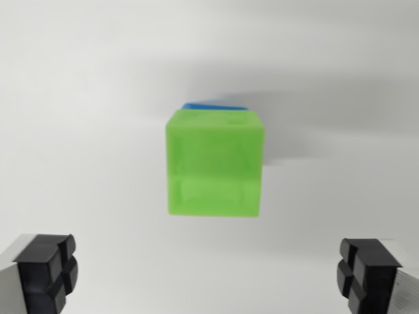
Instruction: Stack cube
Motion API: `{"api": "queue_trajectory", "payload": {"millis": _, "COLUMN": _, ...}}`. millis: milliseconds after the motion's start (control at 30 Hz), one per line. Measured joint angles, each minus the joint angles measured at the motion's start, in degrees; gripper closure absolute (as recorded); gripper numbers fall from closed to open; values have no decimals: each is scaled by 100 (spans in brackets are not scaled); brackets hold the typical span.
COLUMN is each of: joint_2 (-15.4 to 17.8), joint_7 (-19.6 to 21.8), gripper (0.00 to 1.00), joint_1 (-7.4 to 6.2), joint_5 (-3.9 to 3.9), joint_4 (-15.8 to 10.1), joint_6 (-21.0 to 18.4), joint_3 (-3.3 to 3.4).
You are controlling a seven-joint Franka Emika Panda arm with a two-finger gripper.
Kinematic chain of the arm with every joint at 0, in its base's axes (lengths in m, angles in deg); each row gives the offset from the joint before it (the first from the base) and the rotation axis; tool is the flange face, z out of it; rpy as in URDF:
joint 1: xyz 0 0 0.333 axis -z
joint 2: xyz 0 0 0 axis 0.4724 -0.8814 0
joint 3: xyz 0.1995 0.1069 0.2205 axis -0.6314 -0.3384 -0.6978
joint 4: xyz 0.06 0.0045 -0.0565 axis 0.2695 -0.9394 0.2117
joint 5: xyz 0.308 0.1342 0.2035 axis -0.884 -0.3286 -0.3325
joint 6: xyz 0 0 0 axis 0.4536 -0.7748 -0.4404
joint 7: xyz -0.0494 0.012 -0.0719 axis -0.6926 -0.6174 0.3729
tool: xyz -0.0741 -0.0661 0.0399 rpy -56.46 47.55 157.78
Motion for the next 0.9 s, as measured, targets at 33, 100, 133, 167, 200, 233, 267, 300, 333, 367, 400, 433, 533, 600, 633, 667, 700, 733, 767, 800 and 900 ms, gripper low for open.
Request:
{"api": "queue_trajectory", "payload": {"millis": 33, "joint_2": 43, "joint_7": 2, "gripper": 0, "joint_1": 0, "joint_5": 4, "joint_4": 13, "joint_6": -57, "joint_3": 0}}
{"api": "queue_trajectory", "payload": {"millis": 100, "joint_2": 128, "joint_7": 8, "gripper": 0, "joint_1": 0, "joint_5": 10, "joint_4": 46, "joint_6": -175, "joint_3": 1}}
{"api": "queue_trajectory", "payload": {"millis": 133, "joint_2": 169, "joint_7": 11, "gripper": 0, "joint_1": 0, "joint_5": 13, "joint_4": 64, "joint_6": -232, "joint_3": 1}}
{"api": "queue_trajectory", "payload": {"millis": 167, "joint_2": 190, "joint_7": 12, "gripper": 0, "joint_1": 0, "joint_5": 15, "joint_4": 74, "joint_6": -262, "joint_3": 1}}
{"api": "queue_trajectory", "payload": {"millis": 200, "joint_2": 234, "joint_7": 14, "gripper": 0, "joint_1": 0, "joint_5": 18, "joint_4": 95, "joint_6": -326, "joint_3": 1}}
{"api": "queue_trajectory", "payload": {"millis": 233, "joint_2": 275, "joint_7": 17, "gripper": 0, "joint_1": 0, "joint_5": 22, "joint_4": 113, "joint_6": -388, "joint_3": 2}}
{"api": "queue_trajectory", "payload": {"millis": 267, "joint_2": 316, "joint_7": 20, "gripper": 0, "joint_1": 0, "joint_5": 26, "joint_4": 133, "joint_6": -445, "joint_3": 2}}
{"api": "queue_trajectory", "payload": {"millis": 300, "joint_2": 352, "joint_7": 22, "gripper": 0, "joint_1": 0, "joint_5": 30, "joint_4": 153, "joint_6": -501, "joint_3": 2}}
{"api": "queue_trajectory", "payload": {"millis": 333, "joint_2": 386, "joint_7": 25, "gripper": 0, "joint_1": 0, "joint_5": 34, "joint_4": 177, "joint_6": -557, "joint_3": 2}}
{"api": "queue_trajectory", "payload": {"millis": 367, "joint_2": 421, "joint_7": 28, "gripper": 0, "joint_1": 0, "joint_5": 37, "joint_4": 202, "joint_6": -618, "joint_3": 2}}
{"api": "queue_trajectory", "payload": {"millis": 400, "joint_2": 439, "joint_7": 29, "gripper": 0, "joint_1": 0, "joint_5": 39, "joint_4": 215, "joint_6": -648, "joint_3": 2}}
{"api": "queue_trajectory", "payload": {"millis": 433, "joint_2": 473, "joint_7": 31, "gripper": 0, "joint_1": 0, "joint_5": 42, "joint_4": 240, "joint_6": -705, "joint_3": 2}}
{"api": "queue_trajectory", "payload": {"millis": 533, "joint_2": 565, "joint_7": 38, "gripper": 0, "joint_1": 0, "joint_5": 49, "joint_4": 314, "joint_6": -874, "joint_3": 2}}
{"api": "queue_trajectory", "payload": {"millis": 600, "joint_2": 624, "joint_7": 42, "gripper": 0, "joint_1": 0, "joint_5": 54, "joint_4": 368, "joint_6": -984, "joint_3": 2}}
{"api": "queue_trajectory", "payload": {"millis": 633, "joint_2": 651, "joint_7": 44, "gripper": 0, "joint_1": 0, "joint_5": 57, "joint_4": 398, "joint_6": -1042, "joint_3": 2}}
{"api": "queue_trajectory", "payload": {"millis": 667, "joint_2": 664, "joint_7": 45, "gripper": 0, "joint_1": 0, "joint_5": 58, "joint_4": 411, "joint_6": -1070, "joint_3": 2}}
{"api": "queue_trajectory", "payload": {"millis": 700, "joint_2": 689, "joint_7": 47, "gripper": 0, "joint_1": 0, "joint_5": 61, "joint_4": 438, "joint_6": -1122, "joint_3": 2}}
{"api": "queue_trajectory", "payload": {"millis": 733, "joint_2": 715, "joint_7": 48, "gripper": 0, "joint_1": 0, "joint_5": 64, "joint_4": 468, "joint_6": -1178, "joint_3": 2}}
{"api": "queue_trajectory", "payload": {"millis": 767, "joint_2": 741, "joint_7": 50, "gripper": 0, "joint_1": 0, "joint_5": 66, "joint_4": 499, "joint_6": -1233, "joint_3": 2}}
{"api": "queue_trajectory", "payload": {"millis": 800, "joint_2": 766, "joint_7": 51, "gripper": 0, "joint_1": 0, "joint_5": 68, "joint_4": 533, "joint_6": -1293, "joint_3": 2}}
{"api": "queue_trajectory", "payload": {"millis": 900, "joint_2": 822, "joint_7": 54, "gripper": 0, "joint_1": 0, "joint_5": 75, "joint_4": 608, "joint_6": -1422, "joint_3": 3}}
